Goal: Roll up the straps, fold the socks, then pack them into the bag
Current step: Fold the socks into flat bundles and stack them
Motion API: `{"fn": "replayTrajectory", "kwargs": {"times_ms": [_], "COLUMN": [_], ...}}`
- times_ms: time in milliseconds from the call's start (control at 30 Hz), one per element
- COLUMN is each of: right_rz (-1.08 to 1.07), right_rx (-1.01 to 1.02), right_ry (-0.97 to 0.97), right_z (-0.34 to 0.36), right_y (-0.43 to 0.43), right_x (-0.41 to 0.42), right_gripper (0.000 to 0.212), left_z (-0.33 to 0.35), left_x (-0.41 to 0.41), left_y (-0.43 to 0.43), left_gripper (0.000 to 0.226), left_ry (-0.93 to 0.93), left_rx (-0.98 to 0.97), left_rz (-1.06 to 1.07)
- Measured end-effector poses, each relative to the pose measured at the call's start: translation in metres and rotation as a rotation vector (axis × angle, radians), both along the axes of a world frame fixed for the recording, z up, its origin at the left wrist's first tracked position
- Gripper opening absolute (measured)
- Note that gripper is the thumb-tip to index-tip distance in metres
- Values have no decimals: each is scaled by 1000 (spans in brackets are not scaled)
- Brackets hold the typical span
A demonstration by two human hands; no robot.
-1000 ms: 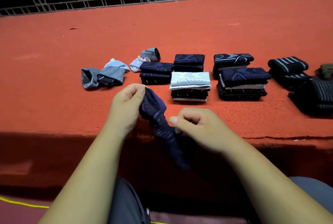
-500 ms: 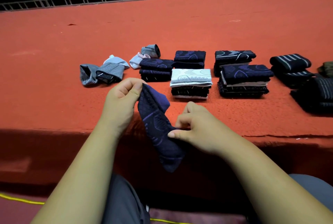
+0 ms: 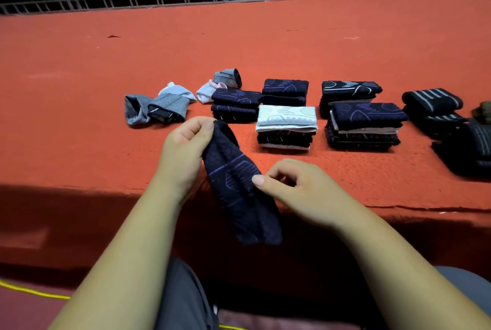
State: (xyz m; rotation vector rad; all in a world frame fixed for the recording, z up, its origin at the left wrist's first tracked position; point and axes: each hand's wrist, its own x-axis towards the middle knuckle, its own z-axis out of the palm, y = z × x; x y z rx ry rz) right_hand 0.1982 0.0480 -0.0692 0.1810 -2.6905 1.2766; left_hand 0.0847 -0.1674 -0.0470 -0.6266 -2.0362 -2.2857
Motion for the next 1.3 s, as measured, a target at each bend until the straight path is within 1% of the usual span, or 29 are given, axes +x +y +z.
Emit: {"fn": "replayTrajectory", "kwargs": {"times_ms": [67, 167, 267, 333, 400, 433, 533, 567, 633, 667, 700, 767, 800, 867, 967, 1033, 1100, 1133, 1167, 1233, 1267, 1300], "right_rz": [10, 24, 14, -19, -75, -100, -110, -101, -88, -84, -84, -82, -83, -83, -59, -50, -82, -103, -117, -124, -111, -81], "right_rx": [-75, -220, -297, -354, -353, -314, -175, -146, -97, -69, -45, -34, -44, -56, -78, -131, -193, -211, -220, -173, -138, -132], "right_ry": [-9, 5, 21, 30, 78, 109, 156, 162, 179, 187, 189, 174, 167, 150, 122, 107, 69, 41, 17, 14, 17, 26], "right_z": [4, 5, 2, 2, 5, 6, 12, 13, 12, 11, 10, 7, 6, 4, 1, 2, 5, 5, 5, 1, 0, -1], "right_y": [-9, -19, -20, -17, -12, -11, -10, -10, -12, -12, -13, -12, -12, -10, -9, -8, -7, -6, -4, -2, -1, -1], "right_x": [0, -4, -7, -6, -3, -2, 4, 6, 9, 10, 10, 11, 12, 14, 15, 15, 13, 12, 10, 7, 6, 6], "right_gripper": [37, 23, 9, 9, 13, 14, 15, 15, 16, 17, 17, 14, 12, 10, 10, 19, 35, 38, 36, 21, 24, 36], "left_z": [0, -1, -2, -1, 2, 3, 3, 4, 5, 7, 8, 11, 12, 12, 11, 9, 7, 6, 6, 8, 10, 11], "left_x": [4, 6, 6, 5, 4, 3, 7, 9, 13, 15, 15, 15, 15, 14, 14, 15, 17, 19, 21, 24, 24, 25], "left_y": [1, 3, 1, -2, -5, -6, -5, -4, -1, 0, 0, -3, -4, -9, -10, -8, -5, -3, -2, 1, 1, 2], "left_gripper": [29, 35, 38, 44, 39, 35, 46, 45, 29, 25, 28, 26, 22, 21, 16, 9, 8, 8, 8, 14, 18, 21], "left_ry": [-3, -6, -10, -11, 41, 80, 219, 258, 308, 342, 396, 510, 534, 531, 593, 586, 469, 399, 341, 259, 236, 226], "left_rx": [16, 21, 11, 15, -19, -64, -277, -340, -413, -455, -516, -648, -694, -775, -866, -815, -696, -635, -573, -446, -384, -340], "left_rz": [-76, -118, -158, -210, -217, -193, -107, -75, -37, -46, -59, -102, -139, -204, -179, -112, -112, -136, -161, -199, -213, -223]}}
